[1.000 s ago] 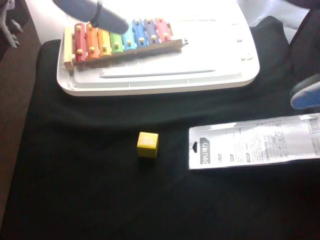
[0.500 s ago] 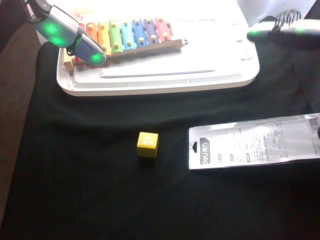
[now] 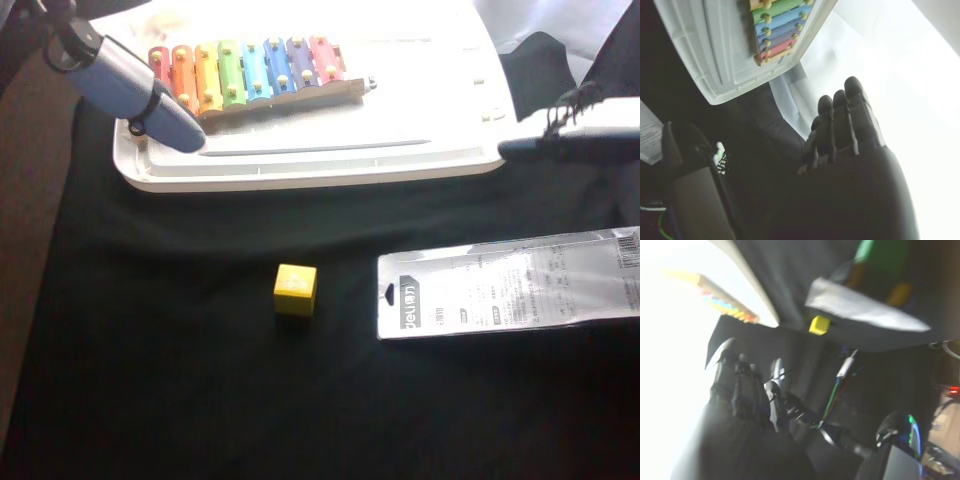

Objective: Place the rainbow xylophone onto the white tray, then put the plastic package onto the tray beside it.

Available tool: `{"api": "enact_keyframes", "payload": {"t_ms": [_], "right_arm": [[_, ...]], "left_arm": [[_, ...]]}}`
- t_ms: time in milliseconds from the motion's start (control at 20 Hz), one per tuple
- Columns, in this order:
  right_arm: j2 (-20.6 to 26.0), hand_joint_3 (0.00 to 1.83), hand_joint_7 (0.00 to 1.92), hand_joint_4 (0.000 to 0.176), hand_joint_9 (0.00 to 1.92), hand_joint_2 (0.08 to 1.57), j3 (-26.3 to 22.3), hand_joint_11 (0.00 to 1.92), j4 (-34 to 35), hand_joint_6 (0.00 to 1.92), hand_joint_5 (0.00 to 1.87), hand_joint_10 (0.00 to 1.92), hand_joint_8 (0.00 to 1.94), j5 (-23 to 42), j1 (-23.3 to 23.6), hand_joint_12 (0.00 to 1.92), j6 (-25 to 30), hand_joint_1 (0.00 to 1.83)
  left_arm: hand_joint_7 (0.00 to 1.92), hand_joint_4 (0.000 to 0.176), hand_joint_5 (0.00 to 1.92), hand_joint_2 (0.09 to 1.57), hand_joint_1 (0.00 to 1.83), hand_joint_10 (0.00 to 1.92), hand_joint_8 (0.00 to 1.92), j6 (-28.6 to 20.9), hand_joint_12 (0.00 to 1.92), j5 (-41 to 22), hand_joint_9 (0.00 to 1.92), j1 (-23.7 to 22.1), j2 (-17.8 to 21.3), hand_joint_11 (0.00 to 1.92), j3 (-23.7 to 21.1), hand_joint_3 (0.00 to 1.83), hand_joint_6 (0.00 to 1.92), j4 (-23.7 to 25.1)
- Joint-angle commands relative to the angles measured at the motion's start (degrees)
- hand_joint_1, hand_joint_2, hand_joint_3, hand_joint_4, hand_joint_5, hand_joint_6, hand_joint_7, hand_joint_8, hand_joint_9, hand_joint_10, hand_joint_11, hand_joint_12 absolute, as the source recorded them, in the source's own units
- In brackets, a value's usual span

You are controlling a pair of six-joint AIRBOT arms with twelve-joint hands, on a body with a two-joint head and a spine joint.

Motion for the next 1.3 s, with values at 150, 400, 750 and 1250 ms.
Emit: {"api": "enact_keyframes", "payload": {"t_ms": [150, 400, 750, 1250], "right_arm": [[-0.1, 0.01, 0.09, 0.000, 0.11, 0.64, -0.9, 0.15, 0.9, 0.00, 0.05, 0.01, 0.01, 1.2, 0.7, 0.25, 1.1, 0.60], [-1.5, 0.01, 0.04, 0.000, 0.03, 0.68, -0.8, 0.00, -3.0, 0.00, 0.03, 0.00, 0.00, -0.6, 0.7, 0.51, 2.2, 0.59], [-2.4, 0.00, 0.06, 0.012, 0.10, 0.65, 0.0, 0.13, -4.6, 0.00, 0.05, 0.00, 0.00, -2.6, 0.7, 0.44, 3.0, 0.52], [-2.2, 0.01, 0.00, 0.000, 0.03, 0.57, -0.2, 0.05, -4.5, 0.00, 0.00, 0.00, 0.00, -3.1, 0.7, 0.16, 3.0, 0.55]], "left_arm": [[0.21, 0.008, 0.00, 0.71, 0.74, 0.00, 0.00, 0.1, 0.01, -3.3, 0.14, 0.2, 0.4, 0.16, -0.3, 0.00, 0.00, -1.1], [0.21, 0.045, 0.00, 0.70, 0.73, 0.01, 0.01, 0.1, 0.04, -3.3, 0.15, 0.4, 0.5, 0.22, -0.6, 0.00, 0.00, -1.1], [0.20, 0.013, 0.00, 0.67, 0.74, 0.04, 0.00, 0.1, 0.08, -3.3, 0.26, 1.6, 0.8, 0.28, -0.9, 0.00, 0.00, -2.1], [0.17, 0.000, 0.00, 0.66, 0.81, 0.00, 0.00, 0.1, 0.06, -3.3, 0.20, 2.4, 1.0, 0.19, -1.2, 0.00, 0.00, -2.1]]}}
